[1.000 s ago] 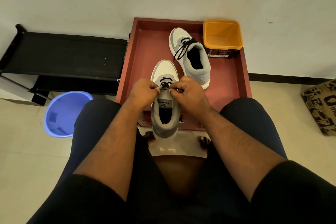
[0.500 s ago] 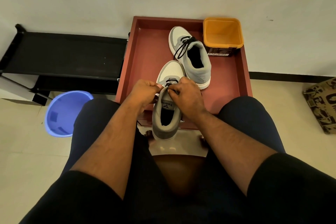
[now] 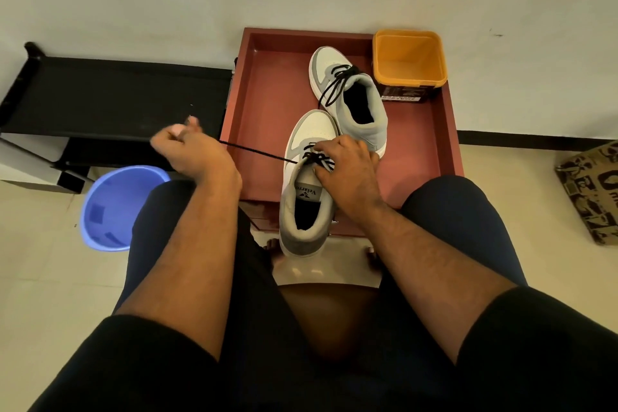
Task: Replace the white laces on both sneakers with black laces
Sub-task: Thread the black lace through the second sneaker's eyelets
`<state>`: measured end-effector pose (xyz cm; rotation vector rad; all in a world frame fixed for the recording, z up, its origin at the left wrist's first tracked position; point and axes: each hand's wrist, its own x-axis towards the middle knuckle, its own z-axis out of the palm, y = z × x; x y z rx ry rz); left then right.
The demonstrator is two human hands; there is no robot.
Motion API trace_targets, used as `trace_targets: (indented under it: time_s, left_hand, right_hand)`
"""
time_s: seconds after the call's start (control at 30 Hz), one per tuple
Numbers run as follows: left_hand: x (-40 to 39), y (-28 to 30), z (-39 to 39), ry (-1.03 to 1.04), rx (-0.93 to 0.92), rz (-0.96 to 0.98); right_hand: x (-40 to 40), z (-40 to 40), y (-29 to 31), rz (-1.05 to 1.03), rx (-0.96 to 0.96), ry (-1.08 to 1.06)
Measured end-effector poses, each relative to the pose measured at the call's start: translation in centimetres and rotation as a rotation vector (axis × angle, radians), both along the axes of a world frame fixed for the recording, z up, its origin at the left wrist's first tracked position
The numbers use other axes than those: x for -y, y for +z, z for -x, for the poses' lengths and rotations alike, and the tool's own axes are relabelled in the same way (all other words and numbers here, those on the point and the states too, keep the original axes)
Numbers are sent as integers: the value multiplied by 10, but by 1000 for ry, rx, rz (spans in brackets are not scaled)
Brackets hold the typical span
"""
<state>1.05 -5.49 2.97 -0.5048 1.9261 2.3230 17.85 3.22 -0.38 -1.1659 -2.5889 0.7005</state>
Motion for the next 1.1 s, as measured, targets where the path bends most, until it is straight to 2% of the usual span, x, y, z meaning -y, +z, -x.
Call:
trace_targets:
  time_s: [0.07, 0.1, 0.17, 0.27, 0.33, 0.37, 0.43, 0.47, 0.53, 0.57, 0.6, 0.67, 0.73, 0.77, 0.83, 0.9, 1.03, 1.1]
  left_hand:
    - [0, 0, -5, -16, -286, 136]
    - [-2, -3, -12, -111, -393, 213]
    - [-7, -9, -25, -420, -490, 440]
    - [-7, -14, -38, -1066, -363, 948]
    - [-6, -15, -39, -1288, -286, 1157]
    - [-5, -14, -39, -1318, -263, 1150]
    - [-2, -14, -34, -1219, -233, 1009]
    - [-1, -11, -30, -1065, -214, 899]
    - [5, -2, -17, -631, -239, 747]
    - [8, 2, -12, -481, -270, 746]
    - [9, 5, -8, -413, -331, 842]
    - [7, 6, -9, -508, -483, 1170]
    - [1, 1, -17, -831, -619, 1367]
    - [-2, -4, -22, -1025, -652, 1427]
    - [-7, -10, -33, -1325, -546, 1422]
    - [-9, -8, -41, -1346, -394, 1349]
    - [-6, -6, -37, -1195, -421, 1323]
    - [-4, -11, -30, -1172, -377, 1192]
  right_hand:
    - [0, -2, 0, 13, 0, -20]
    - [1, -3, 0, 18, -5, -32]
    - [1, -4, 0, 38, -13, -56]
    - [3, -7, -1, 47, -13, -79]
    - [2, -9, -2, 33, -4, -86]
    - [1, -10, -2, 32, 2, -93]
    - [-1, -11, -2, 31, 3, -107]
    - [-1, -11, -2, 34, 3, -117]
    - [-1, -12, -2, 48, 3, -135]
    - [-1, -12, -3, 54, 3, -139]
    - [-2, -12, -3, 57, 4, -137]
    - [-4, -12, -4, 80, -4, -130]
    - [-5, -12, -5, 124, -33, -118]
    - [-5, -11, -7, 151, -52, -113]
    - [-4, -11, -9, 208, -90, -105]
    - [-4, -12, -9, 245, -110, -99]
    - [-6, -13, -5, 276, -88, -98]
    - [-6, -12, -3, 280, -87, -104]
